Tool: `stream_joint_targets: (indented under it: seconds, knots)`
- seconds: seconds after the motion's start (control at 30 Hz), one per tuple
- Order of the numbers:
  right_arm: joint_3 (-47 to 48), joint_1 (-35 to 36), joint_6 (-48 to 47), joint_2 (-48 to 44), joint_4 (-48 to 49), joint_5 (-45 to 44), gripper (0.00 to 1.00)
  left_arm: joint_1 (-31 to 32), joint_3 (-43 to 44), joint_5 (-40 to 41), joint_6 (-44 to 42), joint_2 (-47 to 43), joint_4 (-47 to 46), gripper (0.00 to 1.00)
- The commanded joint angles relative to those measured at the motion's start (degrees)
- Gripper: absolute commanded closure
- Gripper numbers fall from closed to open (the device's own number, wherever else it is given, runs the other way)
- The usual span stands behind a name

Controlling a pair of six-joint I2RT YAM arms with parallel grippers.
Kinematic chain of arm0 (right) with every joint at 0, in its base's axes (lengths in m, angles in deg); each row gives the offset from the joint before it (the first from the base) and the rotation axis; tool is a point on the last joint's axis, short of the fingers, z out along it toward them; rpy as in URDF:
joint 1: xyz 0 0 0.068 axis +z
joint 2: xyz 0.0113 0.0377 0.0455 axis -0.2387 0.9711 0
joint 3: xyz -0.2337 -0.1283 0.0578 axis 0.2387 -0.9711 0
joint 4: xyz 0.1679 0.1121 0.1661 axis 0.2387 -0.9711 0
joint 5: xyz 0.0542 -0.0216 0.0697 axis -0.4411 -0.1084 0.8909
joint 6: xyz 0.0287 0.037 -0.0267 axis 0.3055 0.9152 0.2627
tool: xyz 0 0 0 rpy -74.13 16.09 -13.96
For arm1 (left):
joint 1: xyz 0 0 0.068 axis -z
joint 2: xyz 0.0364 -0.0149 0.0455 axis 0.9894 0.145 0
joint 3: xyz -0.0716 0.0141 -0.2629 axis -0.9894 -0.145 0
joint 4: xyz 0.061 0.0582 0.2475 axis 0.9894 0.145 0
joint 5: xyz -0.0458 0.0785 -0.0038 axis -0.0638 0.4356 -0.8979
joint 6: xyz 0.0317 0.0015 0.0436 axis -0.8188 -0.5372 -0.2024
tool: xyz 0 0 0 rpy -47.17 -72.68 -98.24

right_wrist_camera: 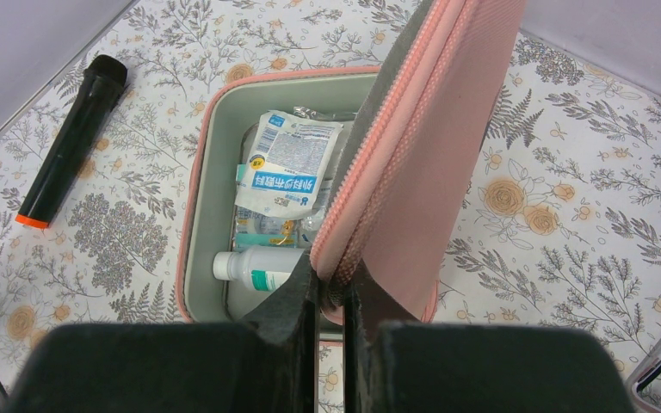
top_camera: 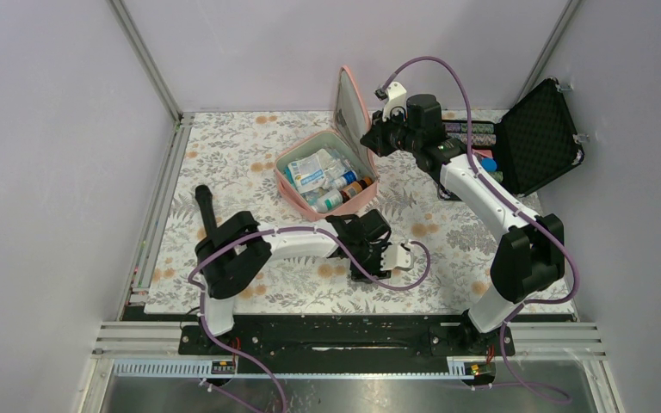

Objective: Organize the medicine kit

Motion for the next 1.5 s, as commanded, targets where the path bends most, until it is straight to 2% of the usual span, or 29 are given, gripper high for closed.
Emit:
stream_joint_targets:
  seconds: [0.0, 0.2, 0.37, 0.6, 0.8, 0.97, 1.1, 1.27, 1.47]
  knots:
    - [-0.91, 0.24, 1.01, 1.45, -1.77, 1.18, 1.0, 0.27, 0.63, -0.83, -1.7, 0.82, -0.52, 0.6]
    - [-0.84, 0.25, 0.92, 1.67, -1.78, 1.11, 1.0, -0.31, 0.25, -1.39, -0.64, -3.57, -0.48, 0.63]
    - [-0.12, 0.25, 1.0, 2.42, -2.8, 1.74, 1.0, -3.98, 3.44, -5.31, 2.88, -10.33, 0.87, 0.64]
    - [1.03, 0.25, 0.91, 2.68, -4.95, 2.45, 1.0, -17.44, 10.37, -14.96, 15.49, -17.81, -1.58, 0.63]
    - [5.36, 0.25, -1.6, 5.28, -10.94, 2.94, 1.0, -32.06, 12.02, -18.45, 30.18, -18.48, -20.97, 0.62]
    - [11.6, 0.0, -3.03, 8.62, -17.66, 2.61, 1.0, -40.95, 11.94, -16.84, 47.46, -11.84, -47.33, 0.62]
    - [15.82, -0.37, -4.38, 10.49, -22.4, 0.54, 1.0, -44.62, 10.96, -13.78, 62.82, -5.73, -67.88, 0.63]
    - [13.98, 0.33, -10.18, 9.3, -23.27, -0.94, 1.0, -45.24, 13.52, -7.49, 73.54, -0.13, -76.82, 0.62]
    - [13.08, 0.42, -10.7, 9.64, -23.43, 2.29, 1.0, -45.05, 18.35, -4.61, 88.61, 5.64, -83.05, 0.62]
